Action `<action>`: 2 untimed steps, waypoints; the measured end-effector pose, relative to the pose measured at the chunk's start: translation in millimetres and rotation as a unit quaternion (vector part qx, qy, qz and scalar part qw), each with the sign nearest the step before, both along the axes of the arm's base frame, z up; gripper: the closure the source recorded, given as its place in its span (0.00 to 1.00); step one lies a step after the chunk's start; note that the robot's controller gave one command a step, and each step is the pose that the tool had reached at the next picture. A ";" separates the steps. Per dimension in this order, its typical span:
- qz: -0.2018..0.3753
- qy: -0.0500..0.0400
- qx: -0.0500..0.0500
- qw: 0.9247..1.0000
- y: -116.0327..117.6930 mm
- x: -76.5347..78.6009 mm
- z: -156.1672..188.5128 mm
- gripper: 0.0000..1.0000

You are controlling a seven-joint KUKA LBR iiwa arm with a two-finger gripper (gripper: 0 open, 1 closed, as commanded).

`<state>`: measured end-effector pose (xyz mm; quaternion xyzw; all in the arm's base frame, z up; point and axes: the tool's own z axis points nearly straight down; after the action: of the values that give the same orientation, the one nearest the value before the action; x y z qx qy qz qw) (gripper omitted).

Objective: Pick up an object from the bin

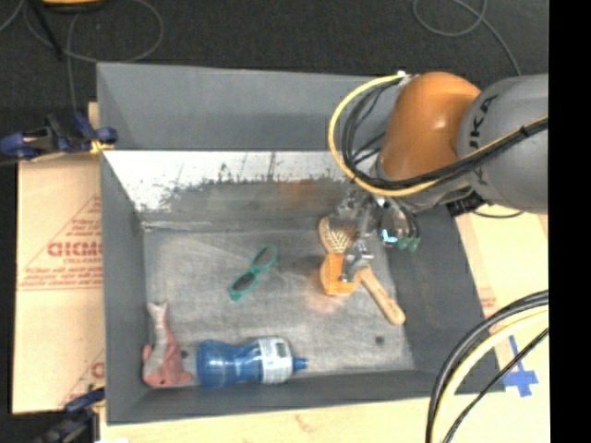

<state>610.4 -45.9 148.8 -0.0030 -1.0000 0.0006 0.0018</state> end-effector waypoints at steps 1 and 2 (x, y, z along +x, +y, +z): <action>0.000 -0.004 -0.001 1.000 -0.2 1.8 5.0 0.00; 0.173 0.003 0.008 0.985 10.8 10.2 -60.8 1.00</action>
Offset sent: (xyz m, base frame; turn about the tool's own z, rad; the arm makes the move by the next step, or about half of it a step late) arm 0.0047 0.0041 -0.0788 -0.3482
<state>620.5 -35.1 88.0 0.1703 -0.9854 -0.0068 0.0046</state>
